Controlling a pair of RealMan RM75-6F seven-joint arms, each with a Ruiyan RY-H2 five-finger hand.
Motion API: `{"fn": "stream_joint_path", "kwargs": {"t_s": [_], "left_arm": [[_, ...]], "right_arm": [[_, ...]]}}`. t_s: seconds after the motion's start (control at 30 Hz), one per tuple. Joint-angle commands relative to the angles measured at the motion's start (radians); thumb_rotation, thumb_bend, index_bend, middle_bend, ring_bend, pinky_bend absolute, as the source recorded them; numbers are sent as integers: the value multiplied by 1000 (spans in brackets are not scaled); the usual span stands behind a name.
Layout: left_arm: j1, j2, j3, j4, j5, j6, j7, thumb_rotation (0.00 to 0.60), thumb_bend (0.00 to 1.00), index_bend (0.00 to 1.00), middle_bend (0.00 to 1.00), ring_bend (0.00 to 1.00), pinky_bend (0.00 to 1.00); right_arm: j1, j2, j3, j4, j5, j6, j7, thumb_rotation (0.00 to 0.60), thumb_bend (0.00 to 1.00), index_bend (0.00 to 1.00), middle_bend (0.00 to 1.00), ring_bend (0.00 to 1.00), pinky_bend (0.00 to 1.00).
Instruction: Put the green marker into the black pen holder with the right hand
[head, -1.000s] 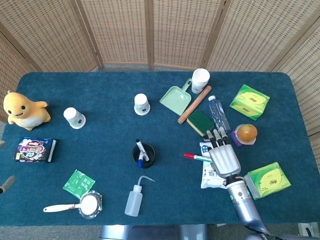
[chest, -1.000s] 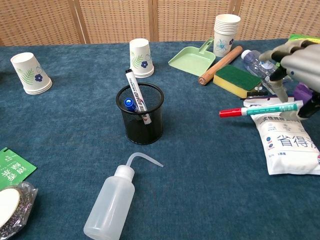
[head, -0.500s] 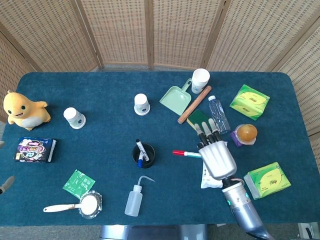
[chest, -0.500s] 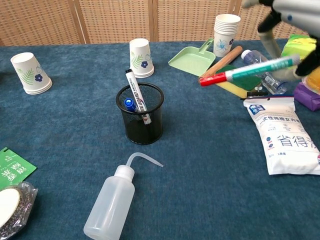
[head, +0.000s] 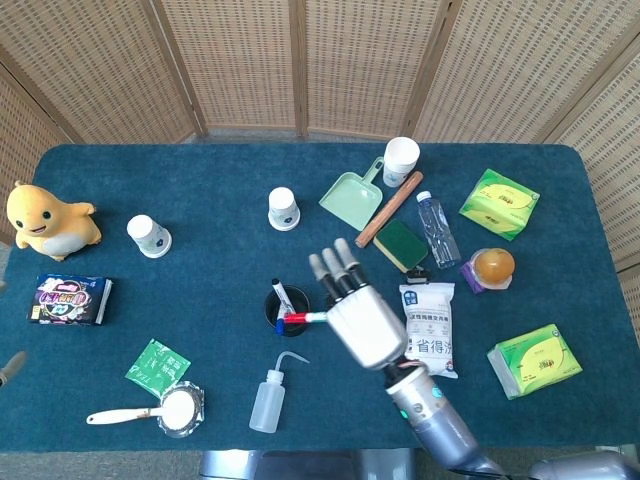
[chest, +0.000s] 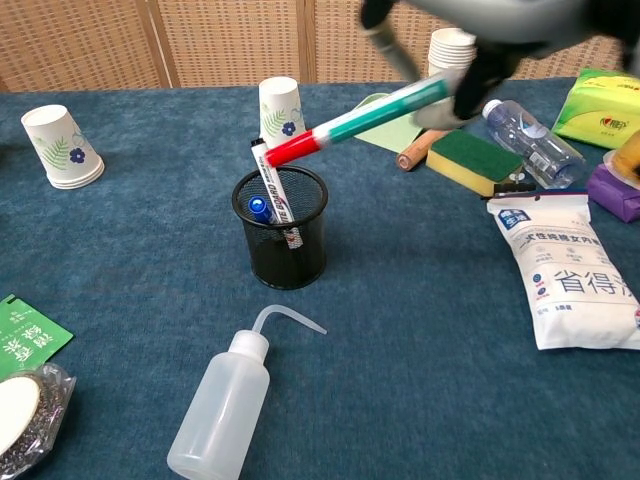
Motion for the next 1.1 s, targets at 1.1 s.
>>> {"fn": "stream_joint_path", "kwargs": {"t_s": [1.1], "left_arm": [[-5,11,-4,9,-11,-11,-28,600,281,140,0,0,0]], "right_arm": [[224,-161,1,203,186,70,-142,600,449,664,66,0,23]]}}
